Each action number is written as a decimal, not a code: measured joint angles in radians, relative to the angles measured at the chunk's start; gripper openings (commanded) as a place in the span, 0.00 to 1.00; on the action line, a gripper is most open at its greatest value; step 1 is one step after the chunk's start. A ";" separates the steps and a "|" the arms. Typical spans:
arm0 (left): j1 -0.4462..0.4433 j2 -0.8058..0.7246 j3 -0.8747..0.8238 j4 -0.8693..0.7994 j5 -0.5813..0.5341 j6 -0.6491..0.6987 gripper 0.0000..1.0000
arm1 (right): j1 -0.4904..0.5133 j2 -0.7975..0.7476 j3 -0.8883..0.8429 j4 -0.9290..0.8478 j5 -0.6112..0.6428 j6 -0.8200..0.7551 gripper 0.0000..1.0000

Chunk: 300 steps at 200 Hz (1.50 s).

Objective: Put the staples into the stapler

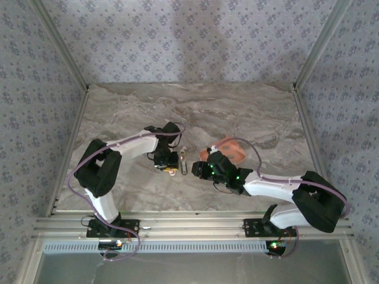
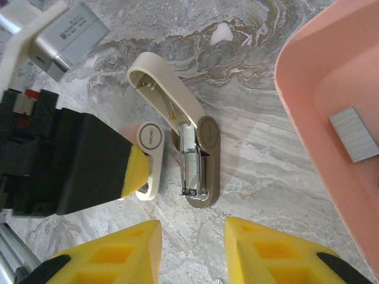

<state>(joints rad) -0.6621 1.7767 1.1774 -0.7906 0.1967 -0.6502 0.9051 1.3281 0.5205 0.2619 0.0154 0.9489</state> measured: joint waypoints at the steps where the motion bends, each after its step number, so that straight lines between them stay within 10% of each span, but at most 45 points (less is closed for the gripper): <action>1: 0.000 0.000 0.002 -0.001 -0.001 0.000 0.19 | 0.000 0.000 0.000 0.000 0.000 0.000 0.33; 122: 0.241 0.092 0.238 -0.186 -0.130 0.267 0.19 | -0.003 -0.050 0.000 -0.031 0.005 -0.021 0.33; 300: 0.283 0.270 0.341 -0.179 -0.142 0.389 0.39 | 0.034 -0.089 0.000 -0.080 0.061 -0.023 0.34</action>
<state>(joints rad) -0.3794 2.0464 1.5181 -0.9699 0.0551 -0.2611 0.9386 1.2392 0.5205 0.1818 0.0761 0.9260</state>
